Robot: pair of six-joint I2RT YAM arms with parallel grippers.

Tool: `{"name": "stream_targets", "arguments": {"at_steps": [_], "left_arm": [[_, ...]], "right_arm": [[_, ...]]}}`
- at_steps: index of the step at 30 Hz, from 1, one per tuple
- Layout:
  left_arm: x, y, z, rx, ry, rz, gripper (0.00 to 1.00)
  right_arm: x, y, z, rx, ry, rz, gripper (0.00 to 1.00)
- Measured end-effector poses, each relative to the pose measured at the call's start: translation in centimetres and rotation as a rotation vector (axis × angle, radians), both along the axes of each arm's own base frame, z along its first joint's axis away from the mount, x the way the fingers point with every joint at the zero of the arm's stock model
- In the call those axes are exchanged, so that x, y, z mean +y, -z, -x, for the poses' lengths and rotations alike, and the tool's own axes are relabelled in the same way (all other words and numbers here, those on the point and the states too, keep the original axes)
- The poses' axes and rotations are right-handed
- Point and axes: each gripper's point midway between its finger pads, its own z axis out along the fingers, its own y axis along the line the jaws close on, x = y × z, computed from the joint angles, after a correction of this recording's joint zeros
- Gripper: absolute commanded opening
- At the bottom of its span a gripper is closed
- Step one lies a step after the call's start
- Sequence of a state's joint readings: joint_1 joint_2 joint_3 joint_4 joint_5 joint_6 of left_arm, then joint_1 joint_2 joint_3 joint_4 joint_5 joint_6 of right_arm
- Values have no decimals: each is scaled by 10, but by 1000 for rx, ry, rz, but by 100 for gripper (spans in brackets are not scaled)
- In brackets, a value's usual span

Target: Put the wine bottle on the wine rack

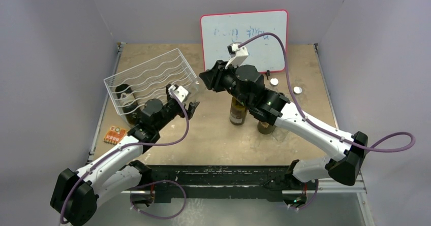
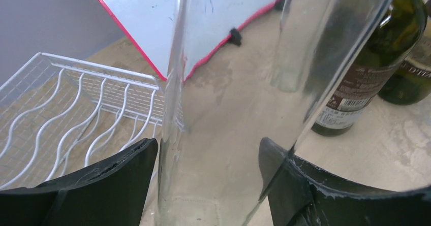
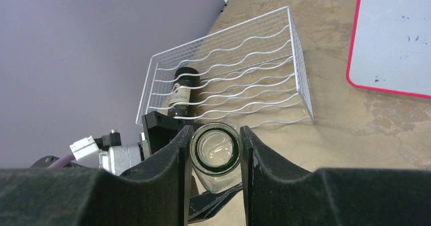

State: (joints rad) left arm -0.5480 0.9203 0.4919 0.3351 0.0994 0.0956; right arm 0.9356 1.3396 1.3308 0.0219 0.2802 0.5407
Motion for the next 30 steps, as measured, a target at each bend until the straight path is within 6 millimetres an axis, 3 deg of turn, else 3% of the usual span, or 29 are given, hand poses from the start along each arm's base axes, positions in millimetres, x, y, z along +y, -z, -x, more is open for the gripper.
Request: {"name": "stream_targets", "arguments": {"at_steps": [5,8,10,14,16,17,18,21,22,26,30], "left_arm": [[3,7,1,-11,10,-84,89],[5,9,1,-21,19,-134,79],[5,8,1,-33,26,-161,67],[4,9,1,-49,45,-220,32],[5,7,0,-60,47,-238,10],[5,7,0,-61,45,-242,0],[6,6,0,-62,45,-247,0],[9,5,-1,-63,40,-276,0],[10,4,-1,-70,37,-289,0],[18,4,2,-94,39,-364,0],[30,8,6,-137,49,-496,0]], "right_arm": [[-1,0,-1,6,12,-6,0],[-1,0,-1,9,15,-10,0],[-1,0,-1,11,15,-12,0],[-1,-1,-1,14,16,-18,0],[-1,-1,-1,16,16,-22,0],[-1,-2,-1,17,14,-21,4],[-1,-2,0,16,12,-21,11],[1,-2,1,3,-7,-12,50],[0,-2,3,-7,-15,-8,58],[-11,-11,17,-81,-65,16,71],[-30,-40,41,-223,-145,59,79]]}}
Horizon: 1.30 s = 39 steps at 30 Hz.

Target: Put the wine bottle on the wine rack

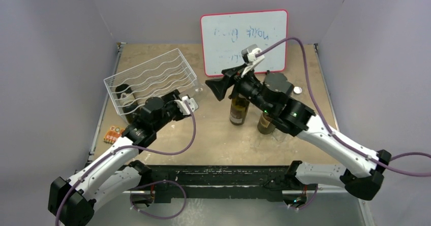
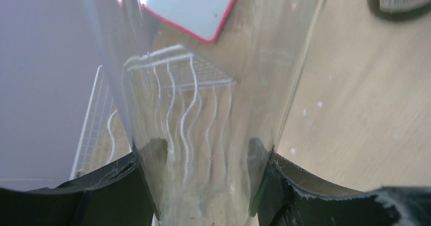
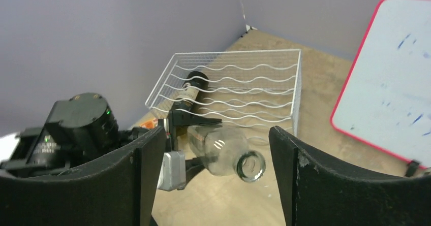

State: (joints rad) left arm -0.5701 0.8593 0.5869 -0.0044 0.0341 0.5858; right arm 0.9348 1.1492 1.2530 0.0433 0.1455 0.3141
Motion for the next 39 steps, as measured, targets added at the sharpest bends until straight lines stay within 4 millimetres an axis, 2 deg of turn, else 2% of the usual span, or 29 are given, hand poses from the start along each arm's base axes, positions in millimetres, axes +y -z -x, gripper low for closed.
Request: {"name": "stream_targets", "arguments": {"at_steps": [4,8,10,13,17,25,34,37,38,39], "left_arm": [[11,9,6,-41,53,-180,0],[17,11,12,-99,125,-332,0],[18,6,14,-144,160,-378,0],[14,2,19,-200,219,-434,0],[7,6,25,-236,291,-481,0],[3,10,29,-252,342,-522,0],[3,11,31,-259,360,-537,0],[3,11,31,-263,362,-542,0],[4,11,31,-264,362,-544,0],[4,11,31,-267,363,-548,0]], "right_arm": [[-17,-12,17,-91,-44,79,82],[-17,-4,22,-98,-92,186,83],[-13,8,24,-83,-126,240,84],[-5,37,31,-31,-203,330,84],[7,74,41,56,-306,415,84],[25,121,43,149,-405,504,80],[43,161,44,232,-493,560,77],[49,178,46,272,-529,577,73],[52,184,47,287,-545,581,67],[54,188,48,301,-558,585,56]]}}
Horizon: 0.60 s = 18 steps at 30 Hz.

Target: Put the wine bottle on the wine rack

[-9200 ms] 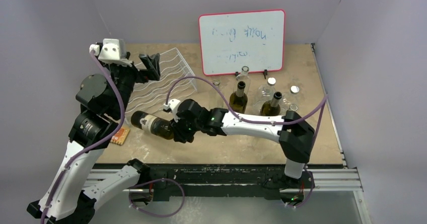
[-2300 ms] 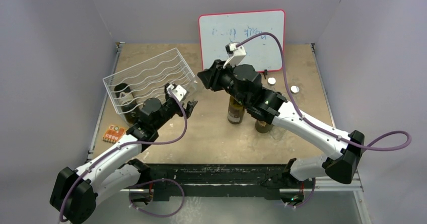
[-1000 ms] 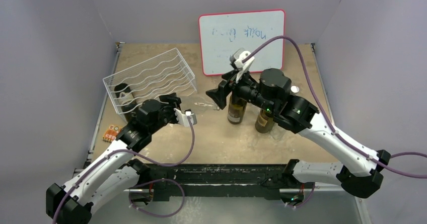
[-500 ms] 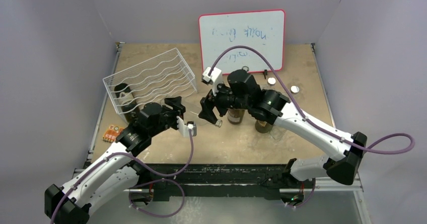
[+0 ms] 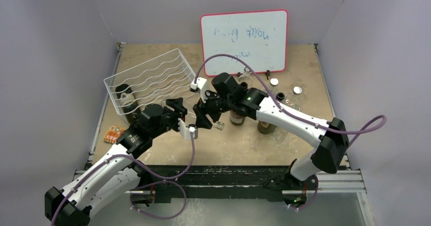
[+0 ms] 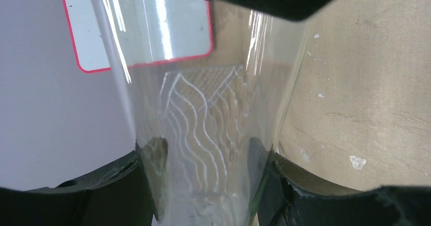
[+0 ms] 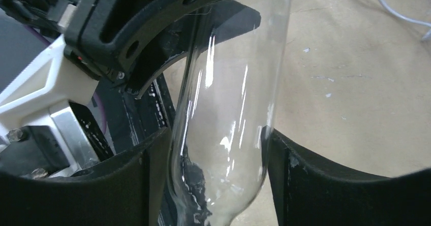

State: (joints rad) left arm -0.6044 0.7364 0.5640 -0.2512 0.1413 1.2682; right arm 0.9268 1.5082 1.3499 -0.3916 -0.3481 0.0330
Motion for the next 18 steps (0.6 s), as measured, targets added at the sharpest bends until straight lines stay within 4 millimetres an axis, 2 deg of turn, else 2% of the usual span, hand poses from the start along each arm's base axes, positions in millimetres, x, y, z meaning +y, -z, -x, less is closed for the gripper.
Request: {"name": "stream_targets", "arguments": {"at_steps": [4,5,8,9,10,13,14,15,18], "left_arm": [[4,2,0,-2,-11,-18,0],[4,2,0,-2,-15,-18,3],[5,3,0,4,-23,-15,26],[5,3,0,6,-26,-11,51],[5,3,0,10,-29,-5,60],[5,3,0,21,-39,13,70],[5,2,0,22,-43,22,81],[5,1,0,22,-45,30,88],[3,-2,0,24,-47,52,97]], "right_arm": [[6,10,2,53,-21,9,12],[6,12,0,65,-23,7,3],[7,11,1,74,-42,4,0],[7,10,2,75,-43,3,0],[7,10,2,75,-42,1,0],[7,9,0,76,-34,-2,0],[7,9,0,77,-31,-1,0],[7,9,-1,78,-25,0,0],[6,9,-5,80,6,4,0]]}}
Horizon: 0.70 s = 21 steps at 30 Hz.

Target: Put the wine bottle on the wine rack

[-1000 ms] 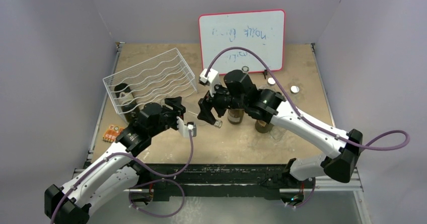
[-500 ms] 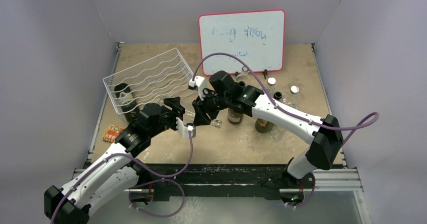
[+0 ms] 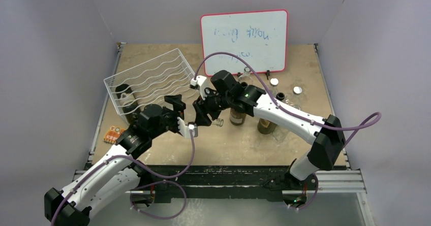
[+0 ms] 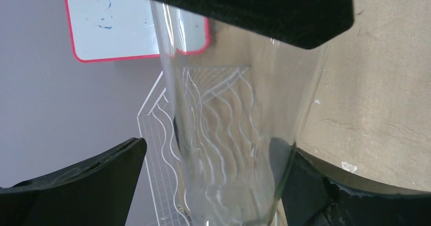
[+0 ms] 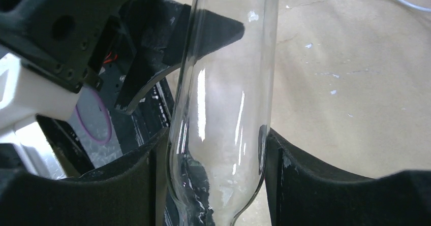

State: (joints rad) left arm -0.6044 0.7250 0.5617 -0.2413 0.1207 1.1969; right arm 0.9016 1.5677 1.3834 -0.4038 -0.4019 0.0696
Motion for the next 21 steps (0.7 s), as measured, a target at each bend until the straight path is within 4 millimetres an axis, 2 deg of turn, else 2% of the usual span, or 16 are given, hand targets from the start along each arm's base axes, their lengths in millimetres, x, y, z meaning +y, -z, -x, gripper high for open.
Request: {"name": "stream_targets", "arguments": {"at_steps": [3,11,17,21], "left_arm": [[0,0,1,7,-2,6,100],[-3,-8,6,28,-2,65,100],[-6,-23,12,50,-8,165,100],[-9,-45,18,88,-34,308,100]], "right_arm": [[-1,0,-4,-3,25,5,0],[-14,-10,-22,-44,142,14,0],[-21,-24,-30,-80,210,-8,0],[-21,-22,-36,-91,240,-16,0]]}}
